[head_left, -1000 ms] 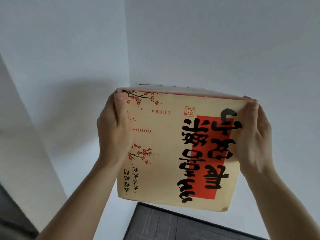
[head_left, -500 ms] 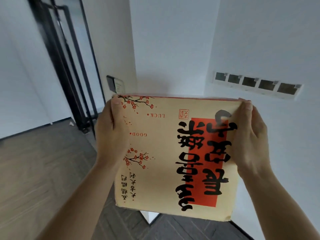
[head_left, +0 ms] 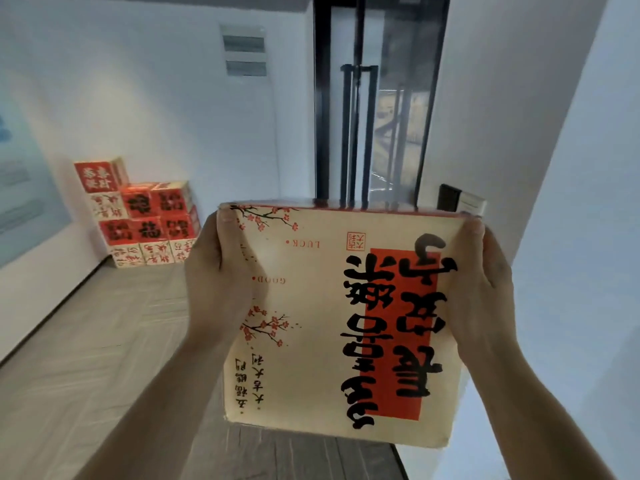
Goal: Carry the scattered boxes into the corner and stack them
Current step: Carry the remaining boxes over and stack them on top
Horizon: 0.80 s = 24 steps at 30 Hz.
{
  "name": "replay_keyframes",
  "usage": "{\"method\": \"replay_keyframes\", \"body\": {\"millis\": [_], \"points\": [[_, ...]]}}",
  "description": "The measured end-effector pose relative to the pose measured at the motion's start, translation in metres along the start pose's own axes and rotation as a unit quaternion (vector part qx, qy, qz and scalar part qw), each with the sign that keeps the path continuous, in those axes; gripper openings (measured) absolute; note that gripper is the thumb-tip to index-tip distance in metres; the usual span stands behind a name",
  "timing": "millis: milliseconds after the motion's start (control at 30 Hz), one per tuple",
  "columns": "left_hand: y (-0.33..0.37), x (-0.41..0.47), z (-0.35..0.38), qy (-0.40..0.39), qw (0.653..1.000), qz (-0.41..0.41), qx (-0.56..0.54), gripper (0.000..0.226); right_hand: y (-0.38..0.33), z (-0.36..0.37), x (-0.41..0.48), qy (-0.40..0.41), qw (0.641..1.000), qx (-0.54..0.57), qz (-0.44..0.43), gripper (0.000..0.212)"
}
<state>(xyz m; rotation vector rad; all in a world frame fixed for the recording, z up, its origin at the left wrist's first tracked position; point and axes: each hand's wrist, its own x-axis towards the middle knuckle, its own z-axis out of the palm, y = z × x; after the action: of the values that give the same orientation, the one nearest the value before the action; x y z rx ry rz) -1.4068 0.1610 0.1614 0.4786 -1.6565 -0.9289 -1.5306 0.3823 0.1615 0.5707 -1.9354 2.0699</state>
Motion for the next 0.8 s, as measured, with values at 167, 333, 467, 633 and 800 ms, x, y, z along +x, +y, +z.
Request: {"method": "replay_keyframes", "body": {"millis": [167,333,467,633,800], "points": [[-0.055,0.061,-0.093,0.036,0.999,-0.021,0.01,0.054,-0.007,0.128,-0.02,-0.043,0.999,0.004,-0.018,0.041],[-0.114,0.115,-0.17,0.069,0.997,-0.04,0.02,0.047,-0.011,0.244,-0.042,-0.073,0.997,0.007,-0.026,0.041],[-0.158,0.157,-0.222,0.089,0.994,-0.045,0.034,0.048,-0.008,0.327,-0.054,-0.103,0.994,-0.009,-0.018,0.044],[-0.206,0.206,-0.261,0.123,0.99,-0.042,0.057,0.037,0.001,0.421,-0.046,-0.14,0.99,0.0,-0.007,0.047],[-0.272,0.264,-0.274,0.152,0.985,-0.046,0.074,0.044,0.03,0.514,-0.021,-0.178,0.984,0.028,0.007,0.049]]}}
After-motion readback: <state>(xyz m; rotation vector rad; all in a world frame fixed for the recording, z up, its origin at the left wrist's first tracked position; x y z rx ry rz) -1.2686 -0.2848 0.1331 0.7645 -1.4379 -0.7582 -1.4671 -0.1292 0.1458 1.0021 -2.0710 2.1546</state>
